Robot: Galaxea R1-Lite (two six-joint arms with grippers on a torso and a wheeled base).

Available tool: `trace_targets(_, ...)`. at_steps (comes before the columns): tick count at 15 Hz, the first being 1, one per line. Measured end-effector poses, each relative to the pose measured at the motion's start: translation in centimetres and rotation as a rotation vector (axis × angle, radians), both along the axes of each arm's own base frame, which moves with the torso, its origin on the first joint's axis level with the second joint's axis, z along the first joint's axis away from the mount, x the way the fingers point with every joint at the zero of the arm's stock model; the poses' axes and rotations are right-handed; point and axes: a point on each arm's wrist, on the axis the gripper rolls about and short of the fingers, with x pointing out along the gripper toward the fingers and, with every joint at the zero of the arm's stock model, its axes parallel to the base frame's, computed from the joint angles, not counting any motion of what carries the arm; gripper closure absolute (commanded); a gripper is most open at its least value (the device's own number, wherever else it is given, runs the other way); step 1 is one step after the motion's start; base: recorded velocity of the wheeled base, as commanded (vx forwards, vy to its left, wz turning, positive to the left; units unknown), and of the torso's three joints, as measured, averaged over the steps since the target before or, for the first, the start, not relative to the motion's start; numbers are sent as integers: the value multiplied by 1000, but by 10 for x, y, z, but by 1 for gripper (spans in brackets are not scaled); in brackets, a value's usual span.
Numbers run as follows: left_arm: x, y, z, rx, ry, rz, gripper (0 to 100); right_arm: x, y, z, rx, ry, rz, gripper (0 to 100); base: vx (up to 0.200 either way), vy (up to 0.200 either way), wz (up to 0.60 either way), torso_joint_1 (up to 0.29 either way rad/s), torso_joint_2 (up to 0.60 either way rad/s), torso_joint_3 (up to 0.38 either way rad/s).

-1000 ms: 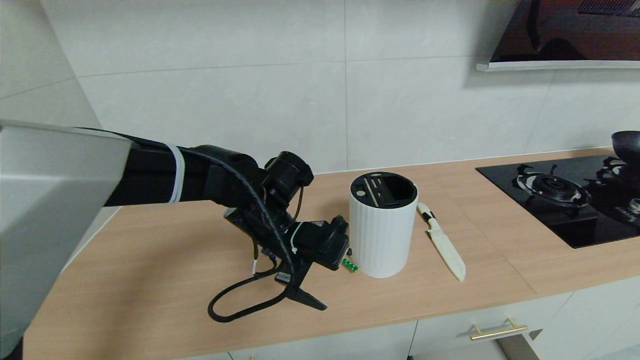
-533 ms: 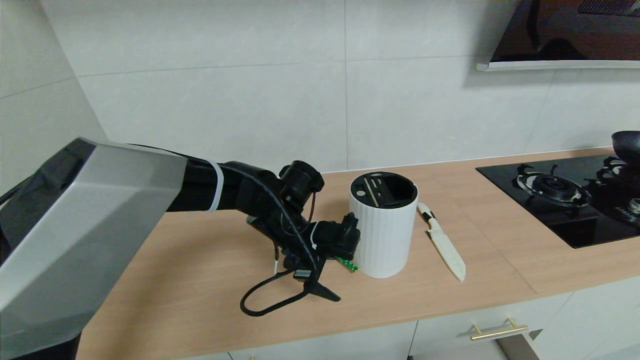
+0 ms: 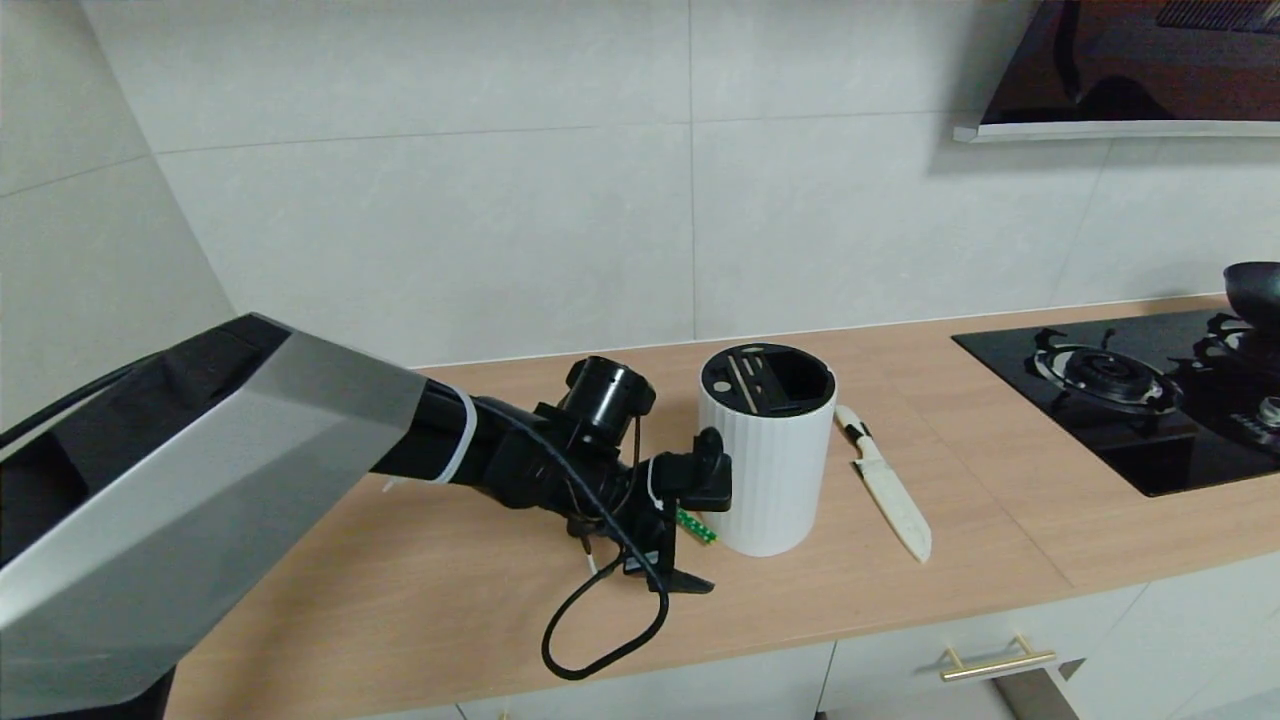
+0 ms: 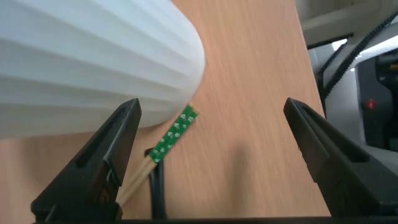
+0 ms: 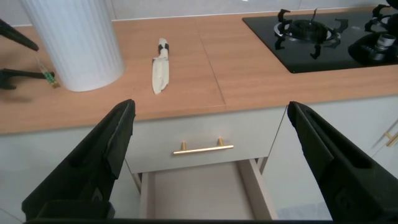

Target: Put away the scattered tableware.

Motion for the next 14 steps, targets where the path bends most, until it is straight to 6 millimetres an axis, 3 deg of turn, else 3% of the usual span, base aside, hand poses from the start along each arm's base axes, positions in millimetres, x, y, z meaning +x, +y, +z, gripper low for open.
trace_targets(8,17,-2,-27,-18,58,87,0,0,0,0,0,0,0,0,0,0,0,0,0,0)
trace_targets(14,33,11,-42,-21,102,150,0,0,0,0,0,0,0,0,0,0,0,0,0,0)
